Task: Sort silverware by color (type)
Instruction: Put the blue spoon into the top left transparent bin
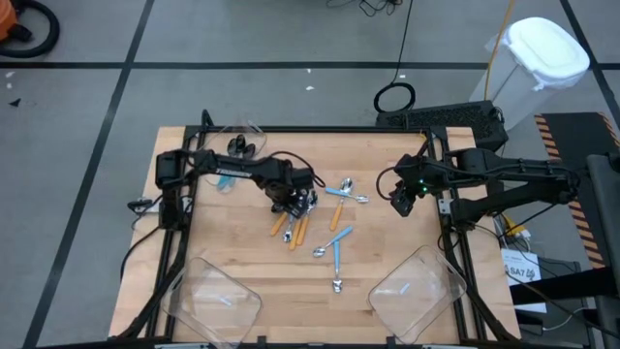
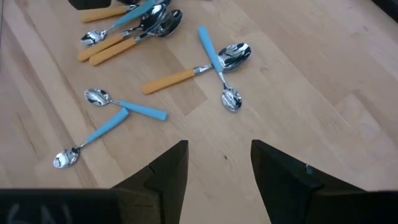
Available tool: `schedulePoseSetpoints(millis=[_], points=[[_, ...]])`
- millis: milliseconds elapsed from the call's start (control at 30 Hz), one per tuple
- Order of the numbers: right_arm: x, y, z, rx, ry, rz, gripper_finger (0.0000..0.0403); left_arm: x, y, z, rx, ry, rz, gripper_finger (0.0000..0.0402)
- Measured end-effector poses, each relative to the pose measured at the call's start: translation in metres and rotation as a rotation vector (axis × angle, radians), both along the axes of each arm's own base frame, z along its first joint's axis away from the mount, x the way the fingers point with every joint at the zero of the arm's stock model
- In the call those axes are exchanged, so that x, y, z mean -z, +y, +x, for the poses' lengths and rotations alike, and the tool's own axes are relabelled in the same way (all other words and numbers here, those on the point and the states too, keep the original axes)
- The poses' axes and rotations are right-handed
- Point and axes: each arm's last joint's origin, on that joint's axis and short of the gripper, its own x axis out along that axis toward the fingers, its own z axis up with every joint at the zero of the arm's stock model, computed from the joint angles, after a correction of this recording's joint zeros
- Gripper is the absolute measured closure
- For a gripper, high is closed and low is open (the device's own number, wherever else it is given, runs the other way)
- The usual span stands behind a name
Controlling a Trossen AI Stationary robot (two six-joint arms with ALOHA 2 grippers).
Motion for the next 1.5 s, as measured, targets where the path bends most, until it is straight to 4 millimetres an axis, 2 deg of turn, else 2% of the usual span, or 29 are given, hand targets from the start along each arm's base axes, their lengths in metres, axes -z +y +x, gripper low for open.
schedulePoseSetpoints(millis=[300, 567, 667, 900, 1200, 1367, 1500], points=[[0.0, 0.0, 0.0, -0.009, 0.001, -0.004, 0.0232, 0.0, 0.018, -0.003, 0.016, -0.008, 0.013, 0.0208], [0.0, 0.0, 0.0, 0.002, -0.001, 0.001, 0.0232, -0.001, 0.025, -0.001, 0.071, -0.031, 0.06, 0.0209], [0.0, 0.0, 0.0, 0.002, -0.002, 0.001, 0.0232, 0.003, 0.027, 0.003, 0.07, -0.056, 0.067, 0.0209], [0.0, 0.0, 0.0, 0.026, -0.006, 0.012, 0.0232, 0.019, 0.025, 0.003, 0.048, 0.008, 0.02, 0.0209], [0.0, 0.0, 0.0, 0.026, -0.005, 0.012, 0.0232, 0.019, 0.02, 0.004, 0.02, 0.007, -0.003, 0.0209], [0.0, 0.0, 0.0, 0.026, -0.005, 0.012, 0.0232, 0.008, 0.02, 0.001, 0.007, -0.006, 0.007, 0.0209], [0.0, 0.0, 0.0, 0.027, -0.006, 0.011, 0.0232, 0.008, 0.02, 0.0, 0.009, -0.001, 0.03, 0.0209]])
